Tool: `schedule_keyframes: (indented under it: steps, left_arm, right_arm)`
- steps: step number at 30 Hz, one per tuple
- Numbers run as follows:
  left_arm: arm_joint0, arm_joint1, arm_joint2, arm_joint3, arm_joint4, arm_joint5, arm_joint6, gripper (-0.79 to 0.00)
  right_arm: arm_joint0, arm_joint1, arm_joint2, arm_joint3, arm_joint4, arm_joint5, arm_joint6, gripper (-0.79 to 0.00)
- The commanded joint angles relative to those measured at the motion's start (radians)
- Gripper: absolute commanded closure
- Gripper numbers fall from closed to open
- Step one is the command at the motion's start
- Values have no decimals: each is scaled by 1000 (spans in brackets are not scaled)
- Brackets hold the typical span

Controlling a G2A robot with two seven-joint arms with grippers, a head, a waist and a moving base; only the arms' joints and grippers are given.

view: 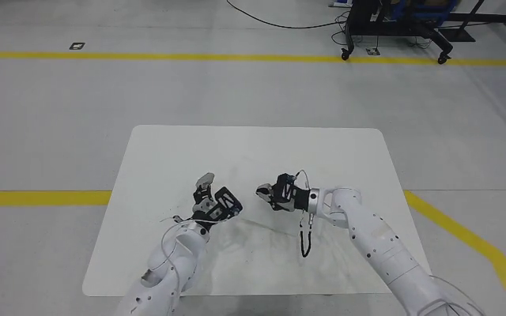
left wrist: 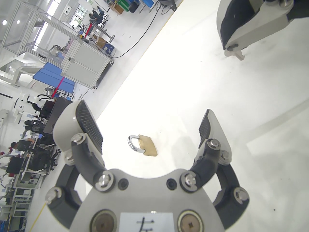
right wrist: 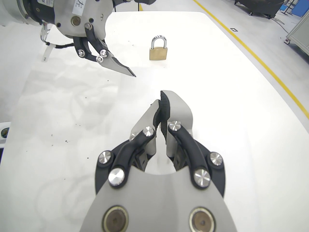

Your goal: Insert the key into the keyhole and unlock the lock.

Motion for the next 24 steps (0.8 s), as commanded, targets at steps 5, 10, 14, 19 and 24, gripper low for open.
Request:
schedule_keyframes:
  steps: [5,10,14,19,24]
  left_arm:
    - [-27,-10,16,33,-16,15,-27,-785]
    - [3,-8,-10,-6,-47,29,24,-785]
    - [3,-8,-10,-6,-47,29,24,-785]
    - [17,-8,-46,-17,-31,129,44,-785]
    - [100,1,-227,-88,-476,24,253,-785]
  right_arm:
    - [-3,4,7,-7,0,-10,-17,0]
    - [-5,6,12,-8,12,-14,-25,0]
    - [-5,6,12,-8,12,-14,-25,0]
    - [-19,3,13,-12,60,-12,-50,0]
    - [-28,-8,-2,4,206,-94,-144,0]
